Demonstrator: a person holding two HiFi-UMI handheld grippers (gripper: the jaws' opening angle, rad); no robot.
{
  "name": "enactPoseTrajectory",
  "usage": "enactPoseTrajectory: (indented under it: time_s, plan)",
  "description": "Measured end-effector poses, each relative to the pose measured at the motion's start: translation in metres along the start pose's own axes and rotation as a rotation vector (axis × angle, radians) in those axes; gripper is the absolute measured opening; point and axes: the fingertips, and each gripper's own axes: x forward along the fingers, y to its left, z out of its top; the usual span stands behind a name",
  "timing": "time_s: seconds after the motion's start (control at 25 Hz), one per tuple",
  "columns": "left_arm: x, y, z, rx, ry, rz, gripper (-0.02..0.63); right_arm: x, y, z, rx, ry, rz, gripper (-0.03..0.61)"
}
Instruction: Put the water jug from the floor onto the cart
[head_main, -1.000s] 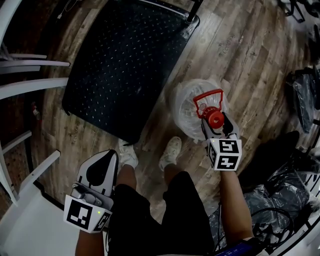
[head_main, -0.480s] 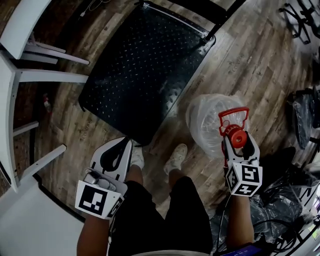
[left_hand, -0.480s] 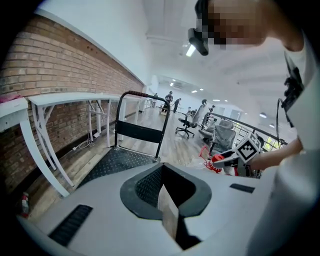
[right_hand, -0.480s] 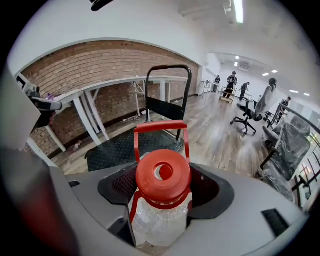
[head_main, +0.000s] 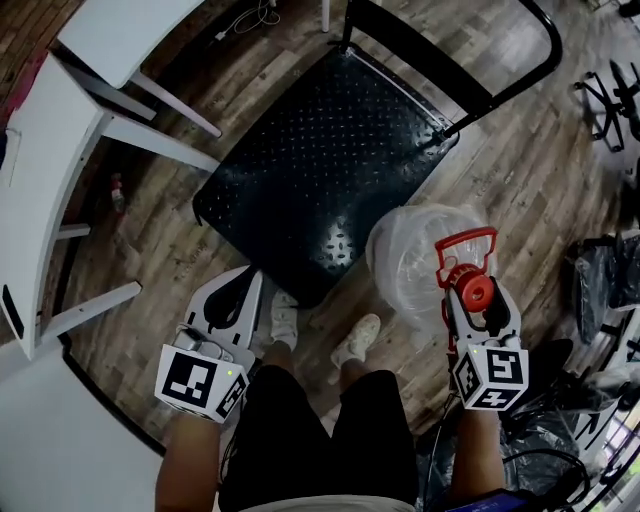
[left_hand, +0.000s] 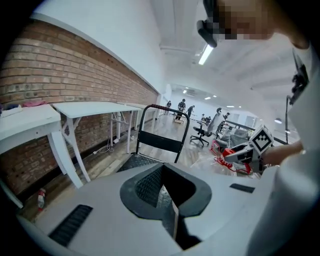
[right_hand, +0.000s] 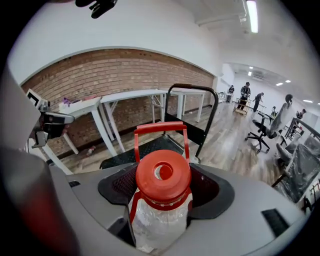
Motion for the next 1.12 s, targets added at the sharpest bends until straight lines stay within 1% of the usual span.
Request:
enactPoseTrajectory:
  time_s: [0.12,0.24,0.56,0.68,0.84,0.96,1.12]
  plan:
    - [-0.018,0.030,-0.003,-0.006,-0.006,0.051,0.000,0.018,0.034,0.023,-0.022,-0.014,0.056,0.310]
    - [-0.038,0.056,-0.011,-0.037,-0.008,0.105,0.000,0.038,0.072,0.040,-0.051,-0.020,0.119,0.310]
    - [-0.085,0.118,-0.038,-0.105,-0.005,0.190,0.000,0.083,0.172,0.068,-0.118,-0.006,0.240,0.310]
    - [-0.097,0.138,-0.047,-0.134,-0.006,0.207,0.000,0.094,0.203,0.071,-0.149,0.009,0.270,0.310]
    - [-0.105,0.152,-0.055,-0.157,-0.003,0.209,0.000,0.107,0.234,0.070,-0.201,0.034,0.293,0.310]
    - [-0.109,0.160,-0.059,-0.166,0.001,0.204,0.000,0.115,0.249,0.066,-0.234,0.057,0.300,0.310]
    - [-0.108,0.167,-0.062,-0.168,0.007,0.194,0.000,0.122,0.259,0.058,-0.253,0.084,0.298,0.310]
